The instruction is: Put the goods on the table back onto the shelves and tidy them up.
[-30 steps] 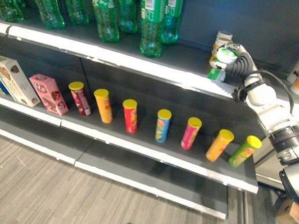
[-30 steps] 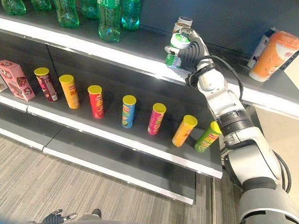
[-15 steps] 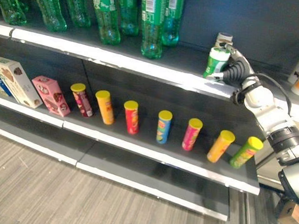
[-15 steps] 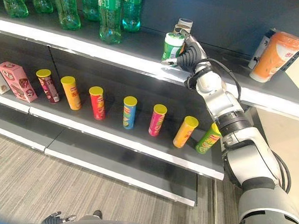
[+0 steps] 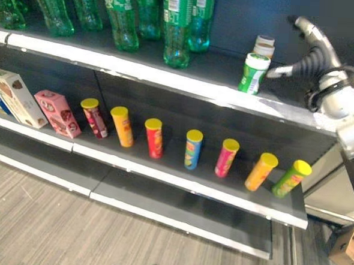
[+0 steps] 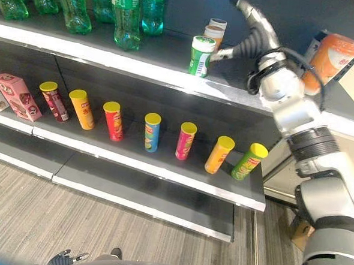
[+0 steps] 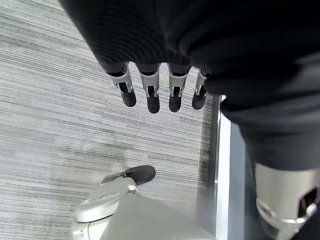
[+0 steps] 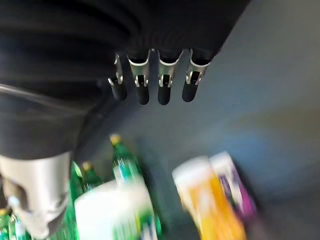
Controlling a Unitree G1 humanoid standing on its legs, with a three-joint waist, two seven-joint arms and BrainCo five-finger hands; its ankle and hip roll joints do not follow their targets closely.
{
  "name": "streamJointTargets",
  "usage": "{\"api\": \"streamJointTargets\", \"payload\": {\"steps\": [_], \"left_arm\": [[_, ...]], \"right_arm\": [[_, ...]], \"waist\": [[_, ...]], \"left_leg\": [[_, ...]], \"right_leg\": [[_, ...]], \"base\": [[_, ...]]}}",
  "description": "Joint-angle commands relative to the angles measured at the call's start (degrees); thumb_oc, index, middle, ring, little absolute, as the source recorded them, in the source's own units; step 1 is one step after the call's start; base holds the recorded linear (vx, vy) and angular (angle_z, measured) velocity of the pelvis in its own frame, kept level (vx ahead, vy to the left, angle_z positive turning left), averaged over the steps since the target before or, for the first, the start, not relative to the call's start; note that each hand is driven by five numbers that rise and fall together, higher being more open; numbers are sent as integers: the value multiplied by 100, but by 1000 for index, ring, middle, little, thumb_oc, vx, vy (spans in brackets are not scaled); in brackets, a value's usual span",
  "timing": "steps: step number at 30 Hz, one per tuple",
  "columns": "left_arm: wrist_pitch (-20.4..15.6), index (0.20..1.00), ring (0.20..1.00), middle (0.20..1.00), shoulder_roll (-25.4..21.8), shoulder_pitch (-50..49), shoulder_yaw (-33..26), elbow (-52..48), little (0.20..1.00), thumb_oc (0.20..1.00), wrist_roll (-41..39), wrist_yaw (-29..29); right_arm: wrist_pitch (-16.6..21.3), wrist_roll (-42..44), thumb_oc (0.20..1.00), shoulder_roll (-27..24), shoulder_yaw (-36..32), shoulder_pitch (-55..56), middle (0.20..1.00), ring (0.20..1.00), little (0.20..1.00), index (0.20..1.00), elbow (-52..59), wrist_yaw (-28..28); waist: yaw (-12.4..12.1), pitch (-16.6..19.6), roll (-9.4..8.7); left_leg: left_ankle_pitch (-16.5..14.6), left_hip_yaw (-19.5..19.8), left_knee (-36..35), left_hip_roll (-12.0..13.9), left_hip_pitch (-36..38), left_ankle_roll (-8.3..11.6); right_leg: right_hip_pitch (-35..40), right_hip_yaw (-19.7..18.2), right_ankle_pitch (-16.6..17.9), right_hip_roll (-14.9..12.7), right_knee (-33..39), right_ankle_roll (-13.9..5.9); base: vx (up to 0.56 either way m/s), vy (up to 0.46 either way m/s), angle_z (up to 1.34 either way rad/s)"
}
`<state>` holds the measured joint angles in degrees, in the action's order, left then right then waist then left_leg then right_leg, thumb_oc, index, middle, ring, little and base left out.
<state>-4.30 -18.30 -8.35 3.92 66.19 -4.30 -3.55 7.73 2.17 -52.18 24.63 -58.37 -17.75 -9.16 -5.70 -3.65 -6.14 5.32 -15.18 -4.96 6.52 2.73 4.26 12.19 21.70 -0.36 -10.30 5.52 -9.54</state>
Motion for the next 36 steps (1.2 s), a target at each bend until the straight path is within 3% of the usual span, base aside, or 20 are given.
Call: {"api": "streamJointTargets", "payload": {"steps": [1, 3, 10, 14, 18, 20, 22, 23, 24, 26, 28, 29, 31, 33, 35, 36], "left_arm": [[-40, 1000, 1000, 1000, -95, 242, 108, 265, 1000, 1000, -3, -95], [-63, 1000, 1000, 1000, -46, 203, 30, 258, 1000, 1000, 78, -122], [-160, 1000, 1000, 1000, -15, 168, 69, -55, 1000, 1000, 152, 58], [-259, 1000, 1000, 1000, -64, 185, 51, -376, 1000, 1000, 200, 214], [-301, 1000, 1000, 1000, -128, 214, 1, -512, 1000, 1000, 278, 279], [-350, 1000, 1000, 1000, -169, 217, -17, -631, 1000, 1000, 404, 391], [-335, 1000, 1000, 1000, -183, 264, -2, -625, 1000, 1000, 442, 427], [-343, 1000, 1000, 1000, -205, 283, -9, -686, 1000, 1000, 554, 469], [-342, 1000, 1000, 1000, -209, 284, -5, -687, 1000, 1000, 554, 470], [-306, 1000, 1000, 1000, -167, 476, 55, -605, 1000, 1000, 714, 510], [-307, 1000, 1000, 1000, -171, 505, 83, -578, 1000, 1000, 760, 531], [-289, 1000, 1000, 1000, -140, 615, 228, -549, 1000, 1000, 821, 549], [-272, 1000, 1000, 1000, -93, 737, 363, -481, 1000, 1000, 846, 531], [-272, 1000, 1000, 1000, -53, 831, 468, -413, 1000, 1000, 810, 488], [-277, 1000, 1000, 1000, -41, 866, 497, -381, 1000, 1000, 777, 463], [-278, 1000, 1000, 1000, -11, 944, 529, -305, 1000, 1000, 662, 415]], "right_arm": [[336, -59, 1000, -424, -241, -259, 1000, 1000, 1000, 1000, 601, -283], [551, 115, 1000, -684, -939, 543, 1000, 1000, 1000, 1000, 1602, -181], [928, 885, 1000, -846, -2111, 2298, 1000, 1000, 1000, 1000, 2975, 474], [1145, 1774, 1000, -859, -2856, 3728, 1000, 1000, 1000, 1000, 3982, 1364], [1128, 2282, 1000, -842, -3305, 4665, 1000, 1000, 1000, 1000, 4382, 1871], [907, 3019, 1000, -662, -3418, 5574, 1000, 1000, 1000, 1000, 4609, 2563], [739, 3255, 1000, -491, -3218, 5834, 1000, 1000, 1000, 1000, 4582, 2822], [433, 3579, 1000, -145, -2913, 6514, 1000, 1000, 1000, 1000, 4496, 3209], [431, 3580, 1000, -140, -2923, 6525, 1000, 1000, 1000, 1000, 4502, 3210], [-118, 3106, 1000, 720, -1819, 7284, 1000, 1000, 1000, 1000, 3253, 3518], [-184, 2876, 1000, 931, -1616, 7365, 1000, 1000, 1000, 1000, 2801, 3576], [-193, 2022, 1000, 1287, -1230, 7398, 1000, 1000, 1000, 1000, 1586, 3292], [-153, 1159, 1000, 1696, -943, 7207, 1000, 1000, 1000, 1000, 335, 2910], [-188, 678, 1000, 2206, -823, 6977, 1000, 1000, 1000, 1000, -935, 2500], [-168, 550, 1000, 2472, -819, 6877, 1000, 1000, 1000, 1000, -1521, 2328], [-207, 463, 1000, 2937, -925, 6640, 1000, 1000, 1000, 1000, -2619, 1988]], "waist": [[-8, 69, -63], [115, 91, -69], [310, 129, -105], [541, 126, -88], [662, 137, -81], [781, 119, -45], [798, 130, -39], [863, 86, -6], [859, 101, -9], [949, 31, 43], [969, 21, 49], [986, 10, 69], [997, 2, 81], [993, 5, 98], [993, 5, 97], [982, 36, 98]], "left_leg": [[-193, -358, 345, 390, 55, 350], [-256, -411, 359, 375, 80, 323], [-334, -553, 362, 335, 100, 289], [-391, -727, 307, 302, 150, 268], [-393, -819, 303, 277, 125, 254], [-413, -894, 302, 269, 135, 254], [-397, -917, 292, 259, 112, 248], [-409, -955, 302, 258, 132, 252], [-398, -956, 299, 256, 113, 249], [-386, -1011, 322, 259, 137, 261], [-381, -1012, 319, 261, 147, 267], [-364, -1005, 316, 272, 161, 275], [-359, -993, 314, 279, 170, 270], [-360, -981, 311, 278, 185, 259], [-360, -981, 312, 277, 194, 254], [-363, -984, 314, 265, 204, 241]], "right_leg": [[-304, 22, 116, -154, -323, -17], [-328, -32, 126, -179, -337, -50], [-458, -173, 200, -235, -377, -118], [-577, -330, 263, -270, -376, -189], [-672, -395, 306, -307, -381, -213], [-716, -453, 302, -335, -407, -229], [-758, -478, 323, -350, -409, -228], [-767, -491, 316, -362, -423, -237], [-785, -493, 326, -363, -418, -234], [-775, -514, 315, -378, -440, -216], [-761, -510, 306, -374, -435, -208], [-743, -488, 297, -367, -435, -197], [-732, -484, 291, -357, -428, -190], [-719, -479, 296, -349, -414, -186], [-700, -480, 301, -347, -396, -184], [-686, -496, 312, -326, -363, -176]], "base": [[-1, 36, -10], [12, 38, -12], [4, 46, -14], [-3, 56, -17], [-4, 31, -20], [-2, 35, -11], [-11, 21, -13], [-16, 13, -6], [-23, 18, -3], [-31, 7, -7], [-22, -9, -9], [-30, -22, -8], [-28, -25, -6], [-15, -14, -5], [-4, -16, -4], [0, 0, 0]]}}
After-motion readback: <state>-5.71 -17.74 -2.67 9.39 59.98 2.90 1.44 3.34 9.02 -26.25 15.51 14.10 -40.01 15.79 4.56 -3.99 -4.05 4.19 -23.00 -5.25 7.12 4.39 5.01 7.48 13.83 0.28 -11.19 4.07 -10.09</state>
